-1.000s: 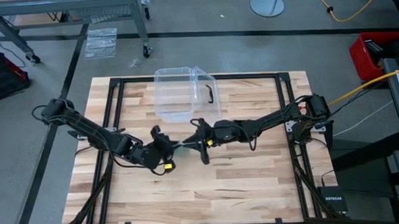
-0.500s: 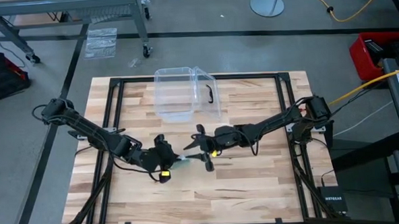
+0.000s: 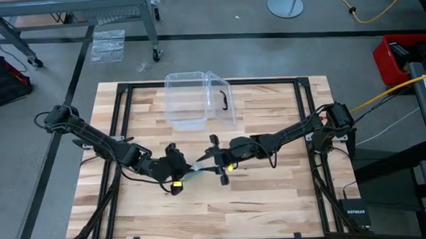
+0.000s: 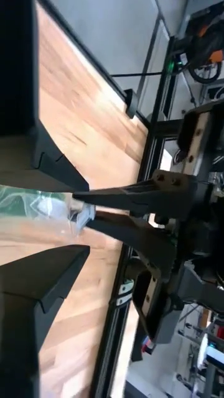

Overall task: Roll bandage
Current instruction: Close the transparent zip bag

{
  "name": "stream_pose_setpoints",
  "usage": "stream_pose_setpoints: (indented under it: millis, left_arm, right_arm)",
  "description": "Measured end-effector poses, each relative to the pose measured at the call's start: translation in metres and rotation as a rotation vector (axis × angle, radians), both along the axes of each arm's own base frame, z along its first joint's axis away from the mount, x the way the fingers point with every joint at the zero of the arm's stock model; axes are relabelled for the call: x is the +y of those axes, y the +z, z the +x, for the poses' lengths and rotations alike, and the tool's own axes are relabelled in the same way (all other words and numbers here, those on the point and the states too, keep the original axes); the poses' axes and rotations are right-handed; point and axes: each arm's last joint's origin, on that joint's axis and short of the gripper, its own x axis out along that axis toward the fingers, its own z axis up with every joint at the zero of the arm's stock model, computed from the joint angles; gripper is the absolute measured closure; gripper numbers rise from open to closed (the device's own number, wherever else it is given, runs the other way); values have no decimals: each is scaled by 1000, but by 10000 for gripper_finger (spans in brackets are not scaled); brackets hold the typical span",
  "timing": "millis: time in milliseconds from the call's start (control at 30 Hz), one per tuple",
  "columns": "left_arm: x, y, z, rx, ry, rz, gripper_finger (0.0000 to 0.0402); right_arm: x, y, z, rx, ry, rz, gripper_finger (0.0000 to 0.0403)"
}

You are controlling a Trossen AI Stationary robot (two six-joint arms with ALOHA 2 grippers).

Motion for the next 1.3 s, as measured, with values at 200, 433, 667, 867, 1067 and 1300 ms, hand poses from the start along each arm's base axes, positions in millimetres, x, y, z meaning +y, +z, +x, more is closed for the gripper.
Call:
stream_pose_setpoints:
  millis: [200,433,667,867,1067,1300]
  left_arm:
    - [-4,6,4,-52,-69,-47,387]
    - [-5,8,5,-79,-80,-68,387]
    - [-5,9,6,-93,-78,-77,387]
    - [-6,13,8,-129,-81,-89,387]
    - [-6,12,8,-126,-71,-103,387]
    - [-6,12,8,-126,-71,-103,387]
  right_arm:
    - [0,0,0,-6,10,-32,251]
    - [2,1,0,-25,75,-63,251]
    - [3,2,0,-33,108,-55,251]
    - [4,5,0,-74,145,-41,252]
    - [5,9,1,-99,156,-34,286]
    - [5,10,3,-51,157,-40,343]
